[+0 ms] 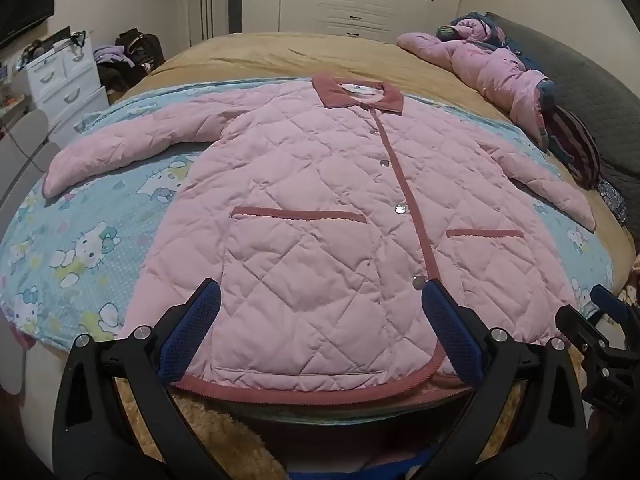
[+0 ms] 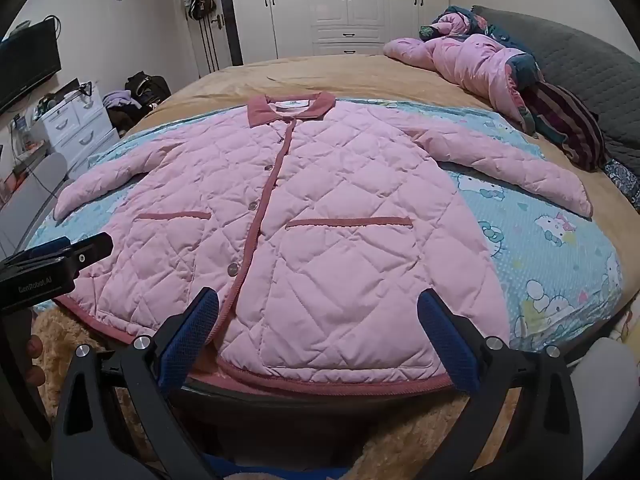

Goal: Fold large clothes

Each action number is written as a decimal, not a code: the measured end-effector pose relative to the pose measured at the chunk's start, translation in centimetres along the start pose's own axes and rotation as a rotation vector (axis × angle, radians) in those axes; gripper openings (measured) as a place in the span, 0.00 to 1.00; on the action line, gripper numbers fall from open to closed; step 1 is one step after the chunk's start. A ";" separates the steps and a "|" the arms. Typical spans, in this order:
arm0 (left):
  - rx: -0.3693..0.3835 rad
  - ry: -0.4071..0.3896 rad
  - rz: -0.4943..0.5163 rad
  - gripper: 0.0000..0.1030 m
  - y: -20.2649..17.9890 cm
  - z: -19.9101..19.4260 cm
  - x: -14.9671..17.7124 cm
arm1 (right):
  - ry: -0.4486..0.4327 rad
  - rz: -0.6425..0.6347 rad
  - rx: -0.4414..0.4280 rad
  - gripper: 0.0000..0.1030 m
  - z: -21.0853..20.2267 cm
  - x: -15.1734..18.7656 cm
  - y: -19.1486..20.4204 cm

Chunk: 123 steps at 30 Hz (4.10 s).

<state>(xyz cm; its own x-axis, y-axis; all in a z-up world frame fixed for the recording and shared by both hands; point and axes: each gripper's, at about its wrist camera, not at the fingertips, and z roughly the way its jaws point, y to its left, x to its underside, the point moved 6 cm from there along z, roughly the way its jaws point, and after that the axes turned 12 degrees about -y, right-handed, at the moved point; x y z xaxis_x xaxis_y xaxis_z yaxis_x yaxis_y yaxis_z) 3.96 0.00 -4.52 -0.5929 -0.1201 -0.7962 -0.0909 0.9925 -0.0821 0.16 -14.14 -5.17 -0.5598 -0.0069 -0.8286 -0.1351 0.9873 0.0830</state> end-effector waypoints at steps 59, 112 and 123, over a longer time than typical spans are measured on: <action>0.002 -0.007 0.002 0.92 -0.1 0.3 -0.3 | -0.004 -0.003 0.006 0.96 0.1 -0.3 0.0; 0.041 0.002 0.008 0.92 -2.6 12.8 -12.5 | -0.049 0.085 0.063 0.96 11.6 -12.5 -5.3; 0.091 0.000 0.039 0.92 -5.8 18.5 -17.4 | -0.069 0.131 0.133 0.96 15.6 -15.8 -9.4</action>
<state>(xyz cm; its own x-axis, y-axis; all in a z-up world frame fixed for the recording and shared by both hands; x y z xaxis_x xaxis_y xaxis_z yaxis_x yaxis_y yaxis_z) 29.58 -3.28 -1.27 -0.5944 -0.0816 -0.8000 0.0049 0.9945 -0.1051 23.03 -20.88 -1.44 -0.5073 0.1294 -0.8520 0.0472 0.9913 0.1225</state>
